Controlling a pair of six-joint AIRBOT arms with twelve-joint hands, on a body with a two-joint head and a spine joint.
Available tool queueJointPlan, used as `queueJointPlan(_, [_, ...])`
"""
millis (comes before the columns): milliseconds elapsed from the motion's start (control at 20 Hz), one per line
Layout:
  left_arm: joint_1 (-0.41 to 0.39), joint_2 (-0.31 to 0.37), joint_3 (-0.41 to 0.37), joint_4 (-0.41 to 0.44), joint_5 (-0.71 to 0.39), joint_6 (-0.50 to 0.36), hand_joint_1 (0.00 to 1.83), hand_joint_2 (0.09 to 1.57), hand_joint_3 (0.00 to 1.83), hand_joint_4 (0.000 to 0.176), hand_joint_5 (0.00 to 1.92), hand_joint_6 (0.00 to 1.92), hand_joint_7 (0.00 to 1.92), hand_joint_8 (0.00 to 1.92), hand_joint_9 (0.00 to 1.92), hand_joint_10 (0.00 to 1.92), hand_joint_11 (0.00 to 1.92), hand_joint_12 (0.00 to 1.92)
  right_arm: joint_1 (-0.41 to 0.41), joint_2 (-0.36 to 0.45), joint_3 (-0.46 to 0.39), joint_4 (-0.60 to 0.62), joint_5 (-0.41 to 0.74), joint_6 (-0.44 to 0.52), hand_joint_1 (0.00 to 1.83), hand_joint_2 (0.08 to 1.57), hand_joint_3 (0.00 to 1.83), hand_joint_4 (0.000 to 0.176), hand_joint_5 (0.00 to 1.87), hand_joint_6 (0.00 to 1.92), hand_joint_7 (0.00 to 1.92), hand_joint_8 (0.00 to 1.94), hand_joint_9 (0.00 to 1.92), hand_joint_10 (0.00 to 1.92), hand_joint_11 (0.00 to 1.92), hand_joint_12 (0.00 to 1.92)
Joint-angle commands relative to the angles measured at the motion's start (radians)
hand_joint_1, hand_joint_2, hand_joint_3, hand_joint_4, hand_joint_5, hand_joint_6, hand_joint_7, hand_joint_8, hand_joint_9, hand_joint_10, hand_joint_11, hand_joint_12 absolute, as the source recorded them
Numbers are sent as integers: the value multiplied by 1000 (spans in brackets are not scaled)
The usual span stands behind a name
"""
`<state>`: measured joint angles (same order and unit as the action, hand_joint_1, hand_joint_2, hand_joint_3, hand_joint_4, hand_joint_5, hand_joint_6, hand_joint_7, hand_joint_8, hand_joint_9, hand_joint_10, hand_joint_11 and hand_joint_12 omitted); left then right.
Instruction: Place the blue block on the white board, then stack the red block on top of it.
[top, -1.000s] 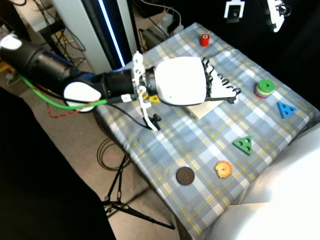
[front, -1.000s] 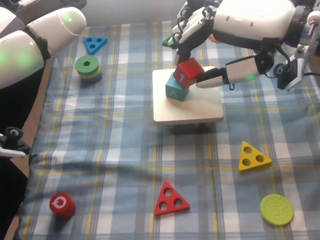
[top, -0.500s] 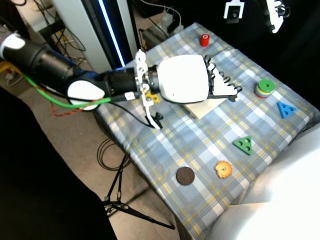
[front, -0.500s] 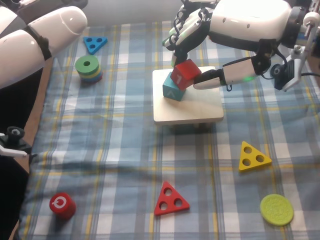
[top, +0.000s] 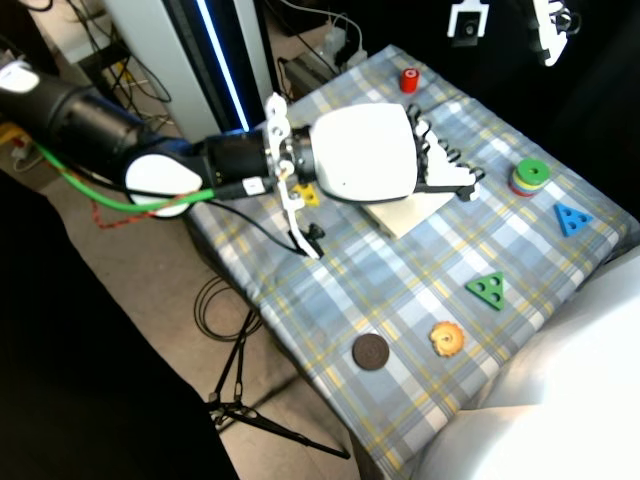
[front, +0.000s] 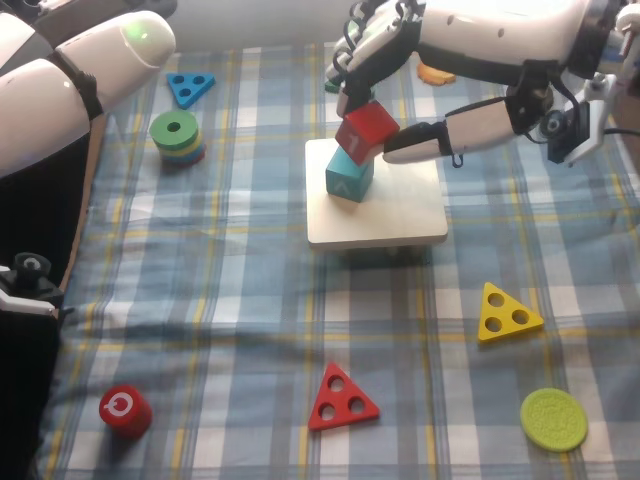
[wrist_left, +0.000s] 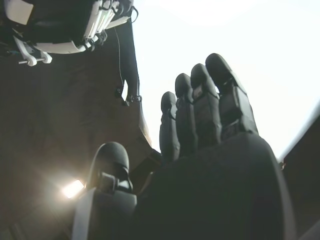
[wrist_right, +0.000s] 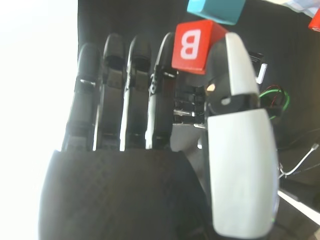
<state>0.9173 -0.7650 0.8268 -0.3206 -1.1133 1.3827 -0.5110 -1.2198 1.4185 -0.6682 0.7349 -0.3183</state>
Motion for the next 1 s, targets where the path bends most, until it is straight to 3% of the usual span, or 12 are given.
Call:
queueJointPlan(0, [-10,-6,3,15,-122,-10,0,1253,0,82,328,1,368,1,288,1,0,787,15,1,-5,48,101,1,1118,1114,1,0,976,982,815,0,706,4,356,818])
queueJointPlan(150, [-11,-7,4,15,-122,-10,0,1256,0,81,321,0,365,0,295,2,0,774,15,1,-3,48,102,1,1102,1115,0,0,975,986,803,0,684,0,286,783])
queueJointPlan(200, [-11,-7,5,15,-122,-10,0,1259,1,88,319,0,363,0,292,0,0,748,15,1,-1,48,102,1,1111,1114,0,0,978,982,806,0,688,1,271,818])
queueJointPlan(400, [-13,-6,5,16,-122,-10,0,1270,5,71,317,1,352,0,281,0,0,738,15,-1,2,45,95,1,1098,1116,1,0,972,994,809,1,690,1,187,864])
queueJointPlan(750, [-13,-7,5,16,-122,-18,0,1277,1,71,318,0,347,0,284,0,0,798,15,-17,6,27,69,1,1133,1113,0,0,979,980,798,3,674,3,204,820])
queueJointPlan(950, [-13,-8,5,16,-124,-18,0,1281,3,59,329,4,355,3,290,2,0,804,15,-27,8,16,55,1,1150,1106,0,0,993,957,804,2,678,3,215,818])
